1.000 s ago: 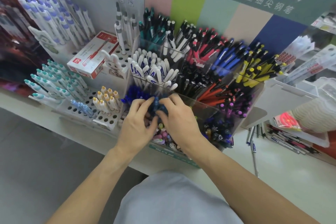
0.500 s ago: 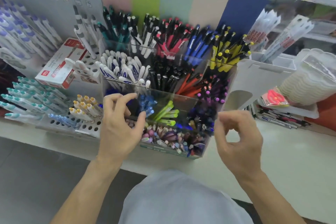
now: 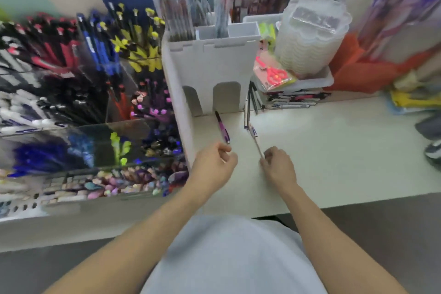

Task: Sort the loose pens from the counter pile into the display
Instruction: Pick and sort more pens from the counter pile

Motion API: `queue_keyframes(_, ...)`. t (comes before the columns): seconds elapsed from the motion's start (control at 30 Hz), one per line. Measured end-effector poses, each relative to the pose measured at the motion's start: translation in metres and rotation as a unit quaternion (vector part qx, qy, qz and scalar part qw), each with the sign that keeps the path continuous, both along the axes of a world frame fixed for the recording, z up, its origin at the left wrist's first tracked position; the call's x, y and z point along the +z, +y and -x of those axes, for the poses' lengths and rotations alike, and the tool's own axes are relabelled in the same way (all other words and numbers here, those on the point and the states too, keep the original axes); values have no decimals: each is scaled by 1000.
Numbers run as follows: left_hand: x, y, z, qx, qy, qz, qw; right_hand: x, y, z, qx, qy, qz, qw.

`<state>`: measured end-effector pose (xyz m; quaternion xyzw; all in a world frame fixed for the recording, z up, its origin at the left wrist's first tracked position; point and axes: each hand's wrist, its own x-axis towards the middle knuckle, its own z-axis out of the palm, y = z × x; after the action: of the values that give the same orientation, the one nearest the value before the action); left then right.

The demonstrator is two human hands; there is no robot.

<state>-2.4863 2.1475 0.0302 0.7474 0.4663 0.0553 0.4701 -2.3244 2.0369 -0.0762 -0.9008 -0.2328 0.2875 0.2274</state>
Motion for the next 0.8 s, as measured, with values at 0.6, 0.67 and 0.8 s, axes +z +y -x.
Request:
queue_keyframes(0.6,-108,43,-150,225,199,-57,952,4,31,-214,211,-153,22,965)
queue_keyframes(0.67,-111,47,-156,247,184,-44,950,2,42,-225,244,-177,61,952)
queue_keyframes(0.8,-118,57,-164,244,145,-23,958,-7,50,-233,253,-213,70,941)
